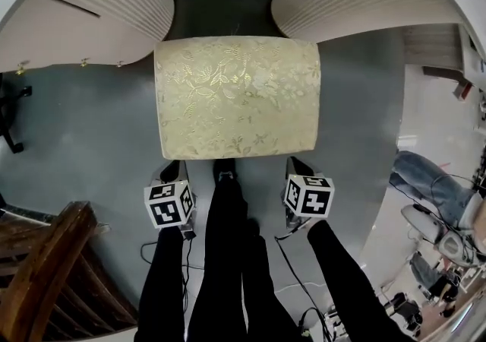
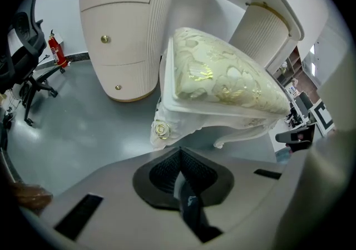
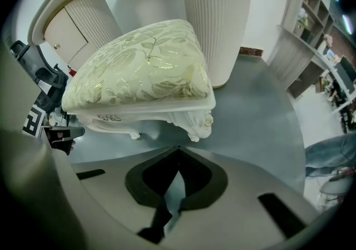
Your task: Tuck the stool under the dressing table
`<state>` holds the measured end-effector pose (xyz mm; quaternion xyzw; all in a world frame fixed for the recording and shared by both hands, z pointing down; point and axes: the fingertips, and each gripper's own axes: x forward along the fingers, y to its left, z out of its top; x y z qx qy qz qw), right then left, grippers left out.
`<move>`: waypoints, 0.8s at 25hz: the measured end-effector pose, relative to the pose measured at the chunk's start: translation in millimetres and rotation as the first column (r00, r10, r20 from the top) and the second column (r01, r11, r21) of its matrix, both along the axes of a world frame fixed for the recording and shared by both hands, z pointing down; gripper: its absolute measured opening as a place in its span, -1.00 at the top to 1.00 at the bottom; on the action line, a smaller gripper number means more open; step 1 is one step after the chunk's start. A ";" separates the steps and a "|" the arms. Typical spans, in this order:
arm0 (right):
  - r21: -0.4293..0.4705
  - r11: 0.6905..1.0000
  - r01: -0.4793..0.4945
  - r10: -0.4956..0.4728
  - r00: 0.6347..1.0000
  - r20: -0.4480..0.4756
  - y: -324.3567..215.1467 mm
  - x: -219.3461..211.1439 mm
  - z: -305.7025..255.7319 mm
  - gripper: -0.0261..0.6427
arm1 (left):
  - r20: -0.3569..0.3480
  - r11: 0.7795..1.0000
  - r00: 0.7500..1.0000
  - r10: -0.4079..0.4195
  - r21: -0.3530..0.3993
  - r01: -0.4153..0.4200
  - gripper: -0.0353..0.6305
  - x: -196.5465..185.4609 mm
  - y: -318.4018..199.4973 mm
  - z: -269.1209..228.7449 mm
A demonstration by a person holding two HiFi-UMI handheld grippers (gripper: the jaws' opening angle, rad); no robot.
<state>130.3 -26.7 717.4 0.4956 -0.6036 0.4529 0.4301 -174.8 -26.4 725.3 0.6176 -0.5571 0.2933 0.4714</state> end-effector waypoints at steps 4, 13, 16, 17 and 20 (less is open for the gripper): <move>-0.012 1.000 -0.001 0.001 1.000 0.001 -10.3 -2.2 9.4 0.91 | -0.007 0.999 1.000 0.016 -0.038 -0.016 0.87 1.4 -4.3 14.9; -0.034 0.999 0.022 -0.023 1.000 -0.010 -32.3 -7.9 12.8 0.91 | -0.036 0.995 0.999 0.004 -0.102 -0.007 0.87 4.8 -13.0 23.7; -0.060 0.998 0.026 -0.028 0.999 -0.030 -31.9 -7.3 13.5 0.91 | -0.056 0.990 0.998 -0.024 -0.143 0.016 0.87 9.7 -14.0 28.2; -0.068 0.997 0.026 -0.029 0.999 -0.036 -32.2 -7.2 13.9 0.91 | -0.066 0.987 0.997 -0.040 -0.158 0.030 0.87 10.9 -14.5 30.0; -0.097 0.995 -0.004 0.001 1.000 -0.030 -33.2 -7.3 12.7 0.91 | -0.083 0.980 0.993 -0.081 -0.189 0.065 0.87 13.0 -15.0 33.0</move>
